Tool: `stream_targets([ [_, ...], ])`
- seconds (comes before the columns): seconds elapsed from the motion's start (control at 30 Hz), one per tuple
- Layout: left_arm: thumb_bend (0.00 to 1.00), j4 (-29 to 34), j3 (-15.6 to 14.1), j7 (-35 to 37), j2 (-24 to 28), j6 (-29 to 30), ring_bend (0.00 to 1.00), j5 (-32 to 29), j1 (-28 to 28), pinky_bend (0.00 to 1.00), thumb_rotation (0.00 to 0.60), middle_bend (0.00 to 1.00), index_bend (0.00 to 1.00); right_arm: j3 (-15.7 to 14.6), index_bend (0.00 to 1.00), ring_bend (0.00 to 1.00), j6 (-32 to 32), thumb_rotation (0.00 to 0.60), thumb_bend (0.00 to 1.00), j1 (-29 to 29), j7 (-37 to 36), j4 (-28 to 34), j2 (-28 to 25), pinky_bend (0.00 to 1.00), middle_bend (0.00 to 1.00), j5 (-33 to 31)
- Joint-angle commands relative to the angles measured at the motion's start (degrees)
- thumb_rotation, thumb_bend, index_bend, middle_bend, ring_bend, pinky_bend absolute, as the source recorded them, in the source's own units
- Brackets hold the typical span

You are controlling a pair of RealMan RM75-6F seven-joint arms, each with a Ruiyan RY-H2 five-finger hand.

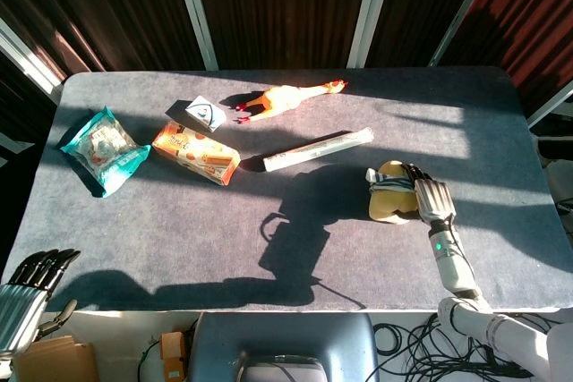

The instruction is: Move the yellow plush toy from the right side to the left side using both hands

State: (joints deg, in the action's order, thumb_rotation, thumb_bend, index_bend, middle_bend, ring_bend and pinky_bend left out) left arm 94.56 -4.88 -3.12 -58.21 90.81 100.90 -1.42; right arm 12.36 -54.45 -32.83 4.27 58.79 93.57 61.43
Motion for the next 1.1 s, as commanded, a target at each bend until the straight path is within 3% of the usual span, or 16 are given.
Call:
stream_targets([
  [0.03, 0.31, -0.04, -0.06, 0.19, 0.07, 0.01, 0.15, 0.07, 0.00, 0.18, 0.600, 0.17, 0.16, -0.72, 0.76, 0.62, -4.72, 0.600, 0.47, 0.01, -3.84, -6.09, 4.16, 0.92, 0.53, 5.26],
  [0.1, 0.31, -0.05, -0.06, 0.37, 0.14, 0.03, 0.15, 0.05, -0.01, 0.18, 0.600, 0.17, 0.16, -1.28, 0.82, 0.62, -7.50, 0.600, 0.51, 0.38, -7.91, -6.22, 4.73, 0.93, 0.54, 8.55],
  [0.2, 0.31, -0.06, -0.06, 0.40, 0.16, 0.10, 0.15, 0.08, 0.02, 0.18, 0.600, 0.17, 0.16, -2.79, 0.83, 0.62, -11.99, 0.600, 0.52, 0.96, -12.90, -4.01, 4.03, 0.93, 0.54, 14.04],
  [0.33, 0.31, -0.09, -0.13, 0.28, 0.14, 0.10, 0.15, 0.26, 0.02, 0.18, 0.600, 0.17, 0.16, -5.23, 0.83, 0.62, -17.02, 0.600, 0.52, 1.47, -16.63, 3.89, 1.28, 0.93, 0.54, 21.02],
  [0.47, 0.31, -0.08, -0.12, 0.16, 0.12, 0.11, 0.15, 0.30, 0.02, 0.18, 0.600, 0.17, 0.16, -7.49, 0.83, 0.62, -16.29, 0.600, 0.52, 0.37, -22.09, 14.10, -2.66, 0.93, 0.54, 25.99],
  [0.57, 0.31, -0.14, -0.06, 0.29, 0.13, 0.28, 0.15, 0.29, 0.05, 0.18, 0.600, 0.17, 0.16, -8.13, 0.83, 0.62, -14.77, 0.600, 0.52, -1.75, -23.60, 17.14, -3.76, 0.92, 0.54, 29.22],
  [0.93, 0.31, -0.27, -0.14, 0.89, 0.39, 0.08, 0.15, 0.23, -0.06, 0.18, 0.600, 0.17, 0.16, -7.03, 0.76, 0.58, -9.54, 0.600, 0.52, -8.56, -23.83, 3.15, 8.54, 0.89, 0.54, 31.13],
  [1.0, 0.31, -0.30, -0.15, 1.03, 0.44, 0.16, 0.15, 0.29, -0.05, 0.18, 0.600, 0.17, 0.16, -7.42, 0.71, 0.54, -7.57, 0.600, 0.51, -9.31, -24.82, 0.92, 10.37, 0.85, 0.53, 30.58],
  [1.1, 0.31, -0.37, -0.24, 1.28, 0.52, 0.36, 0.15, 0.54, -0.01, 0.18, 0.600, 0.17, 0.16, -8.08, 0.57, 0.41, -4.91, 0.600, 0.46, -10.31, -27.97, -0.88, 11.81, 0.73, 0.42, 30.05],
])
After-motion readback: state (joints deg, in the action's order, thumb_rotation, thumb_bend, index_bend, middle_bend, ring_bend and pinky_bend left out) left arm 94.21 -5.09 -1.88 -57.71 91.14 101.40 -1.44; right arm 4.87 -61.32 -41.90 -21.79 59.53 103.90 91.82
